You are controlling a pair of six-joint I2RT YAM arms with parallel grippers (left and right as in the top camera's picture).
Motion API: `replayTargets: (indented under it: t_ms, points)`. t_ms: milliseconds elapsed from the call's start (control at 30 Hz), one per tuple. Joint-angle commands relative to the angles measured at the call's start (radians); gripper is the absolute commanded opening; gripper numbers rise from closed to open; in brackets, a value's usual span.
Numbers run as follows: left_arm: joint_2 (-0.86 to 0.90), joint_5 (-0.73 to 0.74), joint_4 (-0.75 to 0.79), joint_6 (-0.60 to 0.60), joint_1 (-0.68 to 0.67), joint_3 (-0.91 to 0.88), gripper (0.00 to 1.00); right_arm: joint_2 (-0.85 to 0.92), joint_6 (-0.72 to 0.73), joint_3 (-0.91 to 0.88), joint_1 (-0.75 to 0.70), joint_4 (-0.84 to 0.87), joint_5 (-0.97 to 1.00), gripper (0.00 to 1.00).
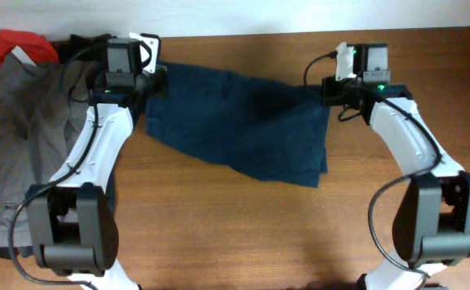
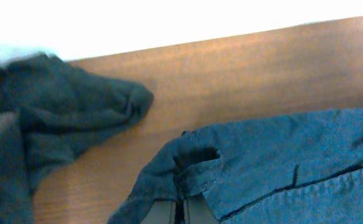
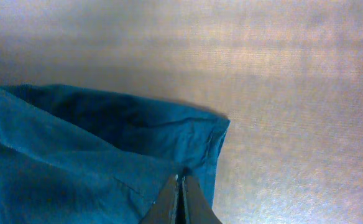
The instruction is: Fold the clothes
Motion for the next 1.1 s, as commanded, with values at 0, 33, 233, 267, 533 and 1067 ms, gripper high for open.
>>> replayTargets:
  t_ms: [0, 33, 233, 267, 533, 1067]
  points:
    - [-0.024, 0.007, 0.015, -0.013, -0.001, 0.021, 0.01, -0.034, 0.011, 0.035, -0.006, 0.017, -0.003, 0.04]
    - [-0.023, 0.006, 0.028, -0.013, -0.001, 0.021, 0.01, -0.028, 0.011, 0.035, -0.006, 0.040, 0.005, 0.04]
    - [0.023, 0.003, 0.135, -0.013, -0.003, 0.021, 0.00, 0.039, 0.011, 0.035, -0.005, 0.148, 0.012, 0.04]
    - [0.036, 0.003, 0.151, -0.013, -0.003, 0.021, 0.01, 0.055, 0.011, 0.035, -0.005, 0.167, 0.012, 0.04]
    - [0.212, 0.003, 0.365, -0.013, -0.004, 0.021, 0.99, 0.196, 0.008, 0.034, -0.005, 0.391, 0.011, 0.84]
    - [0.183, -0.011, 0.077, -0.013, -0.004, 0.021, 0.99, 0.112, 0.016, 0.035, -0.005, 0.057, -0.085, 0.99]
